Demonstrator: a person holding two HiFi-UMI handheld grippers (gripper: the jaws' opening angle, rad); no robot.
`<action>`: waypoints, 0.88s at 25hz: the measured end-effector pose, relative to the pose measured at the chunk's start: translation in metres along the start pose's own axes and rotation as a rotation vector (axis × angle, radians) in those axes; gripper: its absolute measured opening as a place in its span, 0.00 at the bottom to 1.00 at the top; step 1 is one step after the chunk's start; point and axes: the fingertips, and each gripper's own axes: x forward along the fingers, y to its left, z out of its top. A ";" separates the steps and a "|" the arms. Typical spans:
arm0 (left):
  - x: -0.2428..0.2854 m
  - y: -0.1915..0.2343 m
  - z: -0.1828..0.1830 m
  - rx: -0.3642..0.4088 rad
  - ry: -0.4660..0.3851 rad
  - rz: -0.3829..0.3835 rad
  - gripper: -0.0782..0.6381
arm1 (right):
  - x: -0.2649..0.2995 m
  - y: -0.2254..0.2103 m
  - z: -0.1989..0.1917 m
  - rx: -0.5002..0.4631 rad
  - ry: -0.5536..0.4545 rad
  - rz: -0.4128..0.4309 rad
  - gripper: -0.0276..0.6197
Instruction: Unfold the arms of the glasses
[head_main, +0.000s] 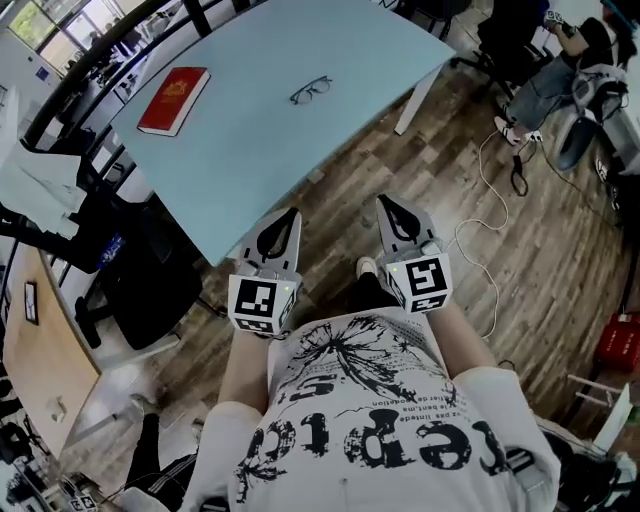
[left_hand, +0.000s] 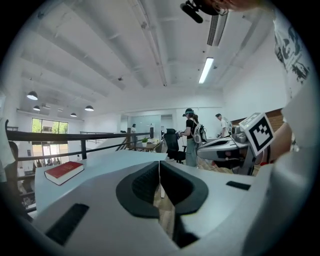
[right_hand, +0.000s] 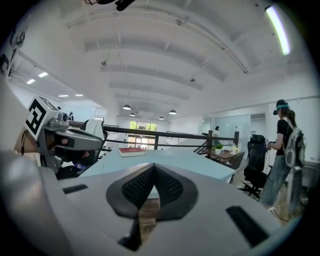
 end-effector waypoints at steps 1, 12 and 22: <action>0.020 0.003 0.004 -0.006 0.000 0.018 0.14 | 0.013 -0.018 0.002 -0.004 0.000 0.017 0.06; 0.180 0.024 0.026 -0.020 0.032 0.213 0.14 | 0.131 -0.167 -0.002 -0.032 0.037 0.184 0.06; 0.250 0.085 -0.006 -0.080 0.110 0.302 0.14 | 0.235 -0.193 -0.030 -0.054 0.137 0.300 0.06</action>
